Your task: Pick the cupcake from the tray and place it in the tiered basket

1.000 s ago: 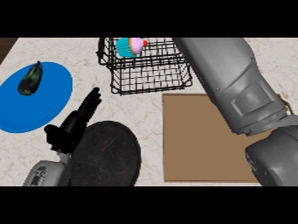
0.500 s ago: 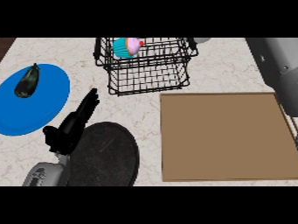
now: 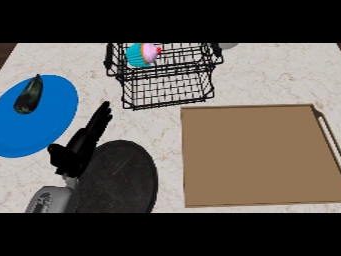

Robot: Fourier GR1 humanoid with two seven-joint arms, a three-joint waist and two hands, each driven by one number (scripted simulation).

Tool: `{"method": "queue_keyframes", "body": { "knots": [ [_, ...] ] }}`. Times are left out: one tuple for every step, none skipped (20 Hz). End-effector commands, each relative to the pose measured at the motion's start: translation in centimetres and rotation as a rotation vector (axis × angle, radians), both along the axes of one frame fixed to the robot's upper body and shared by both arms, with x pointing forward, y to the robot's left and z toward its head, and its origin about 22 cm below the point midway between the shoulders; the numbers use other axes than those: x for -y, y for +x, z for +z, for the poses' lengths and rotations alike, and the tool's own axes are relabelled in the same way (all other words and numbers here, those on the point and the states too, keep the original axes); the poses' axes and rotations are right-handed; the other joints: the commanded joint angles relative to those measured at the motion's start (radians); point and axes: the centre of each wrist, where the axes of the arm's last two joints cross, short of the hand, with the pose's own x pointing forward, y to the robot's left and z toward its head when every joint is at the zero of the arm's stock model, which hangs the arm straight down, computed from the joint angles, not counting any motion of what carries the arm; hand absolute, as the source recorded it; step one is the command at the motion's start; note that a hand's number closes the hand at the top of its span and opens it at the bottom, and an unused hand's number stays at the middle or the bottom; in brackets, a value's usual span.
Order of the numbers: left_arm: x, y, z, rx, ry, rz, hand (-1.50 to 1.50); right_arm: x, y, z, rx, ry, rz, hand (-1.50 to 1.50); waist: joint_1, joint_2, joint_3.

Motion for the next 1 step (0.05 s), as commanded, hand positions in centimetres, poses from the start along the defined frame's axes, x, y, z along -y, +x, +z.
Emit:
{"method": "queue_keyframes", "body": {
  "knots": [
    [0.2,0.15,-0.27,0.006,-0.007,-0.009,0.0,7.82,-2.63,-1.17,-0.008,-0.036,0.014,-1.5,0.0,0.003,0.0]
  ]
}}
